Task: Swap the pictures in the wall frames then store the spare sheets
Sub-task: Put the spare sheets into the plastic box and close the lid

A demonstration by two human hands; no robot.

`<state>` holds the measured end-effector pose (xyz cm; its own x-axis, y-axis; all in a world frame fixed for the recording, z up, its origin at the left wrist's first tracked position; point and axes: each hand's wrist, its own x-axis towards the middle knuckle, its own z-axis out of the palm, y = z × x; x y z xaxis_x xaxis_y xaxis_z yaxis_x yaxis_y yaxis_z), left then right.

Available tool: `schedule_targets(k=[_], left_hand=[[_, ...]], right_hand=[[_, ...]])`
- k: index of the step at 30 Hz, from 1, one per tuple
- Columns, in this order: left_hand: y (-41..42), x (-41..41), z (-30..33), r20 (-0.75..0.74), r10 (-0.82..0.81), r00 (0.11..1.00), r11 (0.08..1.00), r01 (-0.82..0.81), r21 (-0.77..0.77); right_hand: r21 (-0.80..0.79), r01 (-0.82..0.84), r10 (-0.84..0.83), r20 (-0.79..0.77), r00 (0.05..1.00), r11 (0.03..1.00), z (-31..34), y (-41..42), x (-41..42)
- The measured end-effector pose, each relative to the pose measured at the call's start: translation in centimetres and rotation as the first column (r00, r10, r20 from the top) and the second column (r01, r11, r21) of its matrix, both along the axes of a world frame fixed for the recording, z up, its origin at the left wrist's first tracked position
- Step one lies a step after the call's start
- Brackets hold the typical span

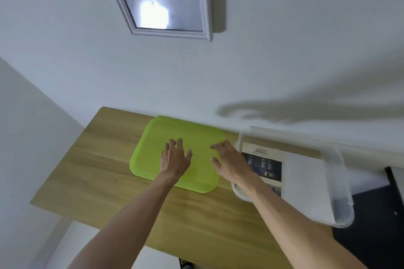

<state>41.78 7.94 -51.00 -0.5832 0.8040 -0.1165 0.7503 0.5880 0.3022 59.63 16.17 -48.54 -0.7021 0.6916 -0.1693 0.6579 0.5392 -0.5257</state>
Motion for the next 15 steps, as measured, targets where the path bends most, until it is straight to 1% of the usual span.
schedule_targets(k=[2, 4, 6, 9, 11, 14, 15], left_hand=[[-1.0, -3.0, -0.3, 0.010, 0.034, 0.999, 0.998, -0.033, -0.054], [-1.8, -5.8, -0.7, 0.039, 0.062, 0.997, 0.994, -0.058, -0.096], [-2.4, -8.1, -1.3, 0.065, 0.085, 0.994, 0.988, -0.076, -0.134], [-3.1, -11.4, -2.5, 0.093, 0.123, 0.988, 0.972, -0.101, -0.211], [-3.4, -13.3, -3.2, 0.151, 0.179, 0.972, 0.959, -0.138, -0.247], [-3.5, -15.2, -4.1, 0.271, 0.267, 0.925, 0.950, -0.206, -0.234], [-3.5, -15.7, -4.3, 0.302, 0.290, 0.908, 0.947, -0.226, -0.229]], right_hand=[[-0.045, 0.060, -0.054, 0.126, 0.991, 0.997, -1.3, -1.0, -2.2], [-0.131, 0.223, -0.185, 0.256, 0.949, 0.966, -2.6, -1.8, -3.9], [-0.179, 0.388, -0.312, 0.343, 0.886, 0.904, -3.8, -2.2, -5.1], [-0.184, 0.509, -0.408, 0.403, 0.819, 0.841, -5.4, -2.4, -6.5], [-0.177, 0.563, -0.453, 0.425, 0.784, 0.808, -6.1, -2.4, -7.4], [-0.201, 0.631, -0.513, 0.427, 0.745, 0.749, -6.3, -2.2, -8.2], [-0.231, 0.665, -0.541, 0.425, 0.726, 0.711, -6.2, -2.0, -8.3]])
